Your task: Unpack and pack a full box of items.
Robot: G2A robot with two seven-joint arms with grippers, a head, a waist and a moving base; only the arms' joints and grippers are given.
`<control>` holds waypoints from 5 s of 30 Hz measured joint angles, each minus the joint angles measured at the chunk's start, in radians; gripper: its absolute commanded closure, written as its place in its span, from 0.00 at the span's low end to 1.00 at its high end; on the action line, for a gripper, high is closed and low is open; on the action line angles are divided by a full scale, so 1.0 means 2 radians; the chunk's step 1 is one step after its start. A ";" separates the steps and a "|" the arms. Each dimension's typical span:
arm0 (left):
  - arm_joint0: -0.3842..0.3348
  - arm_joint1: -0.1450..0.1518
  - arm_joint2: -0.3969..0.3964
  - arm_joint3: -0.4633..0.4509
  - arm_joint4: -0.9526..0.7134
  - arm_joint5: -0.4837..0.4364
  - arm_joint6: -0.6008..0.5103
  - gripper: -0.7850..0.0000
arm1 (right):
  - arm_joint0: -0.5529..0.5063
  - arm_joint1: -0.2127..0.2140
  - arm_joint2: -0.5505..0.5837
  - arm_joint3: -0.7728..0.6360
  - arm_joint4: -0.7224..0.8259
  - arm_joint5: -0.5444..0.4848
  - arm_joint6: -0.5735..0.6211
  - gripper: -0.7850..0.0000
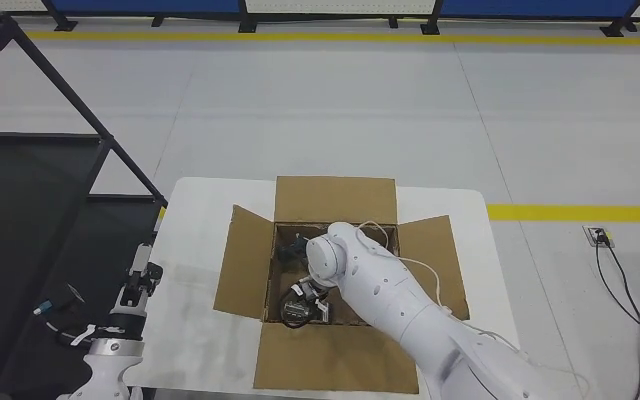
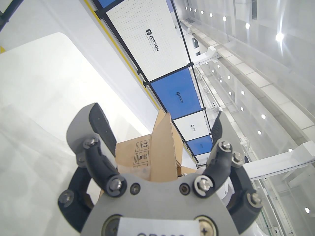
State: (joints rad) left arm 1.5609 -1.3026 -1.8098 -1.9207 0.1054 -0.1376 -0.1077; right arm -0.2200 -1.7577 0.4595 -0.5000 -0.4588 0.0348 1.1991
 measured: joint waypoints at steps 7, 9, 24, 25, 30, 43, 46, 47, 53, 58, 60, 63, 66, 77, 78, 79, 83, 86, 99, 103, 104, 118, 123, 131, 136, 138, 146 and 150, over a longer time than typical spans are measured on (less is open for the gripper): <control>-0.003 0.000 0.007 0.006 0.012 -0.001 0.010 0.00 | 0.001 -0.002 0.006 0.006 -0.006 -0.003 -0.011 1.00; -0.002 0.000 0.007 0.006 0.013 -0.003 0.011 0.00 | 0.001 -0.001 0.009 0.003 -0.010 0.000 -0.017 1.00; 0.006 0.001 0.002 0.001 0.015 -0.009 0.005 0.00 | -0.014 0.038 0.058 -0.081 -0.051 0.043 -0.045 1.00; 0.005 0.001 0.001 0.001 0.015 -0.008 0.004 0.00 | -0.017 0.042 0.063 -0.091 -0.055 0.046 -0.043 1.00; 0.004 0.002 -0.003 -0.001 0.015 -0.005 0.000 0.00 | -0.044 0.065 0.087 -0.149 -0.078 0.054 -0.023 0.84; 0.002 0.002 0.005 -0.003 0.020 0.004 0.003 0.00 | -0.088 0.081 0.101 -0.200 -0.107 0.045 0.005 0.71; 0.002 0.002 0.008 -0.002 0.023 0.004 0.005 0.00 | -0.090 0.079 0.100 -0.200 -0.106 0.038 0.001 0.68; 0.002 0.002 0.009 -0.002 0.024 0.004 0.007 0.00 | -0.091 0.078 0.100 -0.201 -0.106 0.036 -0.002 0.68; 0.009 0.001 0.012 -0.004 0.026 0.001 0.015 0.00 | -0.096 0.075 0.097 -0.206 -0.107 0.028 -0.012 0.63; 0.013 0.001 0.011 -0.004 0.025 -0.002 0.016 0.00 | -0.096 0.073 0.097 -0.216 -0.110 0.022 -0.001 0.56; 0.014 0.001 0.011 -0.004 0.025 -0.004 0.015 0.00 | -0.095 0.073 0.098 -0.220 -0.108 0.017 0.009 0.56; 0.015 0.002 0.009 -0.004 0.025 -0.005 0.014 0.00 | -0.092 0.072 0.099 -0.221 -0.103 0.008 0.021 0.56; 0.015 0.002 0.005 -0.003 0.023 -0.005 0.012 0.00 | -0.089 0.068 0.096 -0.216 -0.100 0.010 0.025 0.56; 0.011 0.003 -0.003 -0.007 0.015 0.004 0.004 0.00 | -0.070 0.047 0.080 -0.161 -0.079 0.009 0.024 0.57; 0.010 0.003 -0.002 -0.008 0.015 0.006 0.004 0.00 | -0.068 0.046 0.081 -0.154 -0.077 0.008 0.023 0.57; 0.009 0.003 -0.001 -0.008 0.015 0.008 0.004 0.00 | -0.066 0.045 0.081 -0.148 -0.075 0.006 0.023 0.57; 0.004 0.003 0.005 -0.009 0.019 0.013 0.008 0.00 | -0.059 0.042 0.087 -0.116 -0.063 -0.007 0.020 0.57; 0.002 0.003 0.011 -0.009 0.023 0.015 0.011 0.00 | -0.055 0.040 0.089 -0.097 -0.058 -0.020 0.018 0.58; 0.008 0.002 0.020 0.004 0.031 0.000 0.026 0.00 | -0.053 0.026 0.083 -0.057 -0.050 -0.049 -0.009 0.61; 0.013 0.002 0.014 0.005 0.026 -0.009 0.026 0.00 | -0.051 0.020 0.079 -0.050 -0.050 -0.047 -0.009 0.75; 0.014 0.002 0.012 0.005 0.025 -0.010 0.025 0.00 | -0.050 0.019 0.078 -0.049 -0.050 -0.047 -0.009 0.84; 0.009 0.005 -0.007 -0.006 0.016 0.000 0.004 0.00 | -0.044 0.016 0.086 -0.072 -0.061 -0.022 -0.016 1.00; 0.004 0.005 -0.004 -0.008 0.017 0.006 0.004 0.00 | -0.047 0.024 0.099 -0.090 -0.073 -0.013 -0.019 1.00; -0.001 0.004 0.012 -0.003 0.025 0.011 0.017 0.00 | -0.066 0.047 0.128 -0.131 -0.097 -0.011 -0.006 0.93; -0.002 0.003 0.021 0.004 0.029 0.007 0.026 0.00 | -0.081 0.054 0.134 -0.150 -0.106 -0.016 0.006 0.73; -0.002 0.002 0.022 0.006 0.030 0.005 0.028 0.00 | -0.087 0.055 0.135 -0.155 -0.109 -0.018 0.007 0.71; 0.003 0.003 0.019 0.012 0.029 -0.007 0.029 0.00 | -0.102 0.053 0.124 -0.171 -0.115 -0.017 0.012 0.70; 0.007 0.003 0.013 0.012 0.025 -0.011 0.025 0.00 | -0.103 0.050 0.121 -0.174 -0.115 -0.017 0.004 0.71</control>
State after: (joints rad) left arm 1.5741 -1.2964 -1.7847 -1.8967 0.1551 -0.1587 -0.0572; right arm -0.4257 -1.6578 0.7023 -0.8482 -0.6892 0.0013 1.2073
